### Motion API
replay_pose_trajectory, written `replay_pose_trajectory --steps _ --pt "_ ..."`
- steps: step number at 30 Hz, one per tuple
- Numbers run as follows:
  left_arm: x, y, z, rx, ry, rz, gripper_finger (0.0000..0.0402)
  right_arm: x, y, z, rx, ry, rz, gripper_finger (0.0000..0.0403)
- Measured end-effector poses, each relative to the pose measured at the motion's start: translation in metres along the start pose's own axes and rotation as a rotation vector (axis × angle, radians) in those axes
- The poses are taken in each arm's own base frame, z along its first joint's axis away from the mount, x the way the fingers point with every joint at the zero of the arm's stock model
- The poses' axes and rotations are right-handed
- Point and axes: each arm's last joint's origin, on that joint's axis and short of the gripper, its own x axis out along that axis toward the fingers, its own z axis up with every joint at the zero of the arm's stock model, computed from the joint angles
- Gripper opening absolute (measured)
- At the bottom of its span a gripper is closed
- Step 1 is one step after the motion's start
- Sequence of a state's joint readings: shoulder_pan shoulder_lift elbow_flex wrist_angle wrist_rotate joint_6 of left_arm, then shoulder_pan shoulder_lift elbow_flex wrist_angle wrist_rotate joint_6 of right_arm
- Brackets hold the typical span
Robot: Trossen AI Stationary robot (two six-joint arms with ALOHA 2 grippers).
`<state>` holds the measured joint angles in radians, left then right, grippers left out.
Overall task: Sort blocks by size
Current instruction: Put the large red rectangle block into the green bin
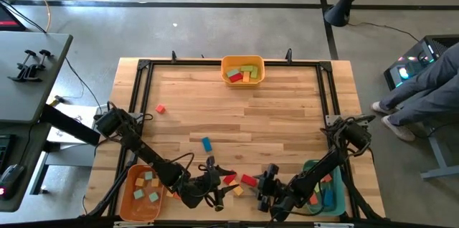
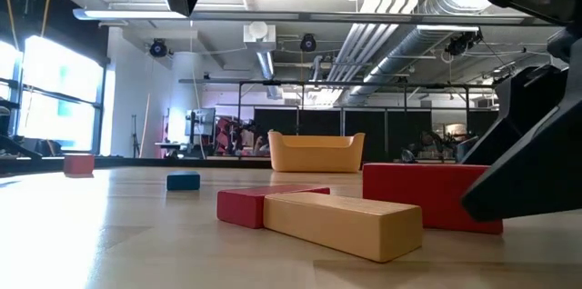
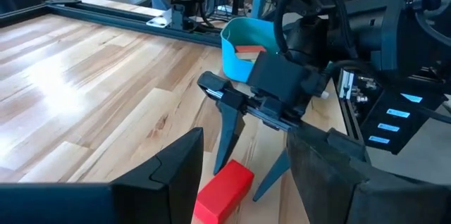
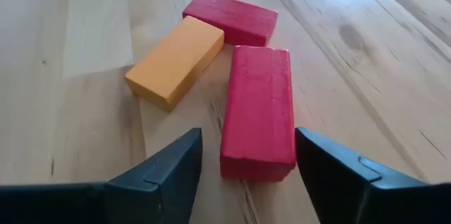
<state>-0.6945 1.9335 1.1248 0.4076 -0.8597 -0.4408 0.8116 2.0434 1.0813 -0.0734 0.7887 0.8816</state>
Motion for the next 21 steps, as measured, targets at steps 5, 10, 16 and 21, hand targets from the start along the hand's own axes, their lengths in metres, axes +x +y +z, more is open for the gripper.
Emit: replay_pose_trajectory --steps 5,10,16,21 --pt "0.0 0.0 0.0 -0.002 0.0 0.0 0.0189 0.001 -0.001 0.001 -0.031 0.011 0.004 0.0155" --pt "0.0 0.0 0.0 -0.003 0.0 0.0 0.0189 -0.001 -0.001 0.001 -0.057 0.01 -0.004 0.0127" --pt "-0.002 -0.002 -0.001 -0.001 0.001 -0.007 0.0189 -0.061 0.007 0.031 -0.14 -0.079 -0.033 0.0127" --pt "-0.002 -0.002 -0.001 0.0 0.001 -0.007 0.0189 -0.138 0.01 0.056 -0.186 0.064 0.018 0.0127"
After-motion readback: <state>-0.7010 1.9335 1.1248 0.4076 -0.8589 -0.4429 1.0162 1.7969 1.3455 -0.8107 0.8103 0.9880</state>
